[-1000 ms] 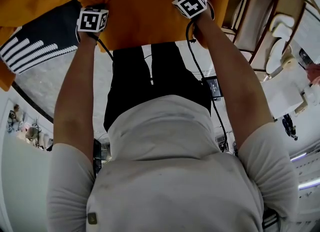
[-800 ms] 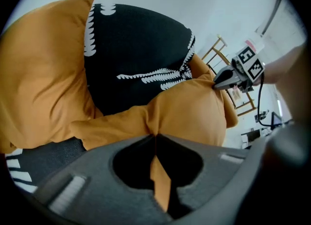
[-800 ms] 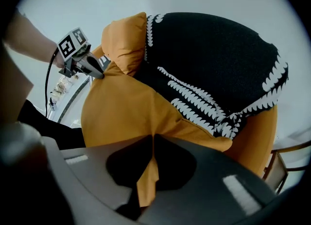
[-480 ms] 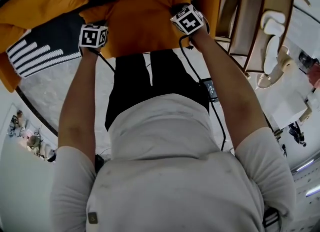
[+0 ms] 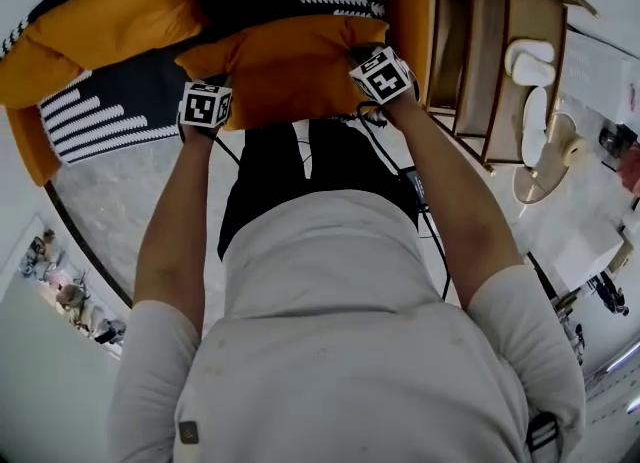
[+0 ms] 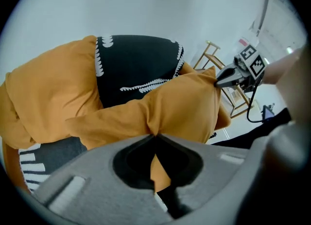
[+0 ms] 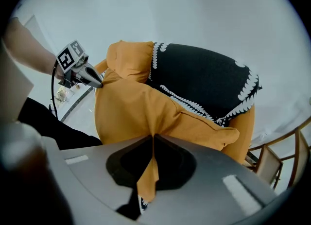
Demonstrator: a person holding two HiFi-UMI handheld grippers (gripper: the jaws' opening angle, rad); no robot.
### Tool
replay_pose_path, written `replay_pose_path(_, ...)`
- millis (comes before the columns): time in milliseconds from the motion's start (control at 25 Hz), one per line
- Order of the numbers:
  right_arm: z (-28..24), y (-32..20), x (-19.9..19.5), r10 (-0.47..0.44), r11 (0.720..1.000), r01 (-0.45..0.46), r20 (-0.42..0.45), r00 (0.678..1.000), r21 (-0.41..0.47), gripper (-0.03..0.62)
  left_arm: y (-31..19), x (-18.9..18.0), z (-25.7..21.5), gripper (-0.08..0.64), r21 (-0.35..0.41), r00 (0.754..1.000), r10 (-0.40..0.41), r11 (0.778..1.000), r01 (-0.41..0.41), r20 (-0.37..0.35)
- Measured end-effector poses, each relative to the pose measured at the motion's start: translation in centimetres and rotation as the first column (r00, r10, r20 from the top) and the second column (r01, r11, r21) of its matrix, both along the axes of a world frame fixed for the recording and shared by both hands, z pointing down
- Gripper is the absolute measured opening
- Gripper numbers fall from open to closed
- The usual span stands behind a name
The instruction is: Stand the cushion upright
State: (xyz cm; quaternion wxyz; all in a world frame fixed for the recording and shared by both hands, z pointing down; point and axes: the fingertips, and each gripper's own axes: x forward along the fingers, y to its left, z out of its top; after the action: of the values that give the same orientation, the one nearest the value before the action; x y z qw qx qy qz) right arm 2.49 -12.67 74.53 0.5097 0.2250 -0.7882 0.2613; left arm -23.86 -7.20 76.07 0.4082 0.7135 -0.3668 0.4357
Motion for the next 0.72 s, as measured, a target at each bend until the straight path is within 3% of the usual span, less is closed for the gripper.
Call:
replay_pose_path(320, -4.8, -2.5, 1.2, 0.049, 0.996, -0.051, 0.041, 0.998, 0.068, 0.018, -2.3, 1.0, -4.3, 0.011, 0.058, 0.999, 0.039, 0.998, -0.04, 0.016)
replay_pose_path(720, -9.2, -8.9, 2.0, 0.079, 0.984, -0.091, 0.083, 0.993, 0.154, 0.018, -10.4, 1.2, -9.0, 0.011, 0.166, 0.998, 0.055, 0.984, -0.061, 0.041)
